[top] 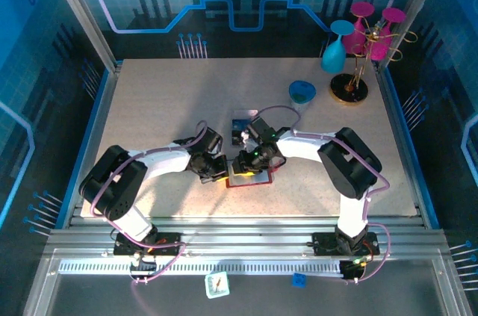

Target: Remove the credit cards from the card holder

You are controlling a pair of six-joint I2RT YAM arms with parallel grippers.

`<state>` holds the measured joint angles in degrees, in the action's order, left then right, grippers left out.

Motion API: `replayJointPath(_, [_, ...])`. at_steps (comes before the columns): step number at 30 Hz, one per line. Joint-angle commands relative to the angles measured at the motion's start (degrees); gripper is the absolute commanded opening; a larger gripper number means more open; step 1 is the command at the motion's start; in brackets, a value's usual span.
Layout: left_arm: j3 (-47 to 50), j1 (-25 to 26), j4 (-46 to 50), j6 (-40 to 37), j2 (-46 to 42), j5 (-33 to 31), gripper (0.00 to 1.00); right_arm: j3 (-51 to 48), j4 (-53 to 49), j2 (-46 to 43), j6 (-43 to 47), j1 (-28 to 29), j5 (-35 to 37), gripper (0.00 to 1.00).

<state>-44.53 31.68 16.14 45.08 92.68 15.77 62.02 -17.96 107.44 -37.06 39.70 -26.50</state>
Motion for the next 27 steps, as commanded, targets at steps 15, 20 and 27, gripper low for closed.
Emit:
replayJointPath(15, [-1.8,0.4,3.6,0.9,-0.5,-2.0,0.0,-17.7,27.9,-2.5,-8.8,-8.0,-15.5,0.32])
replayJointPath(20, [-3.0,0.3,3.0,2.2,-4.9,-3.0,0.06,-20.8,37.6,0.0,-12.9,-9.1,-18.7,0.3])
replayJointPath(27, [-2.4,1.0,-3.6,5.6,-5.9,-0.1,0.23,-22.2,42.0,1.3,-15.0,-9.6,-20.2,0.29])
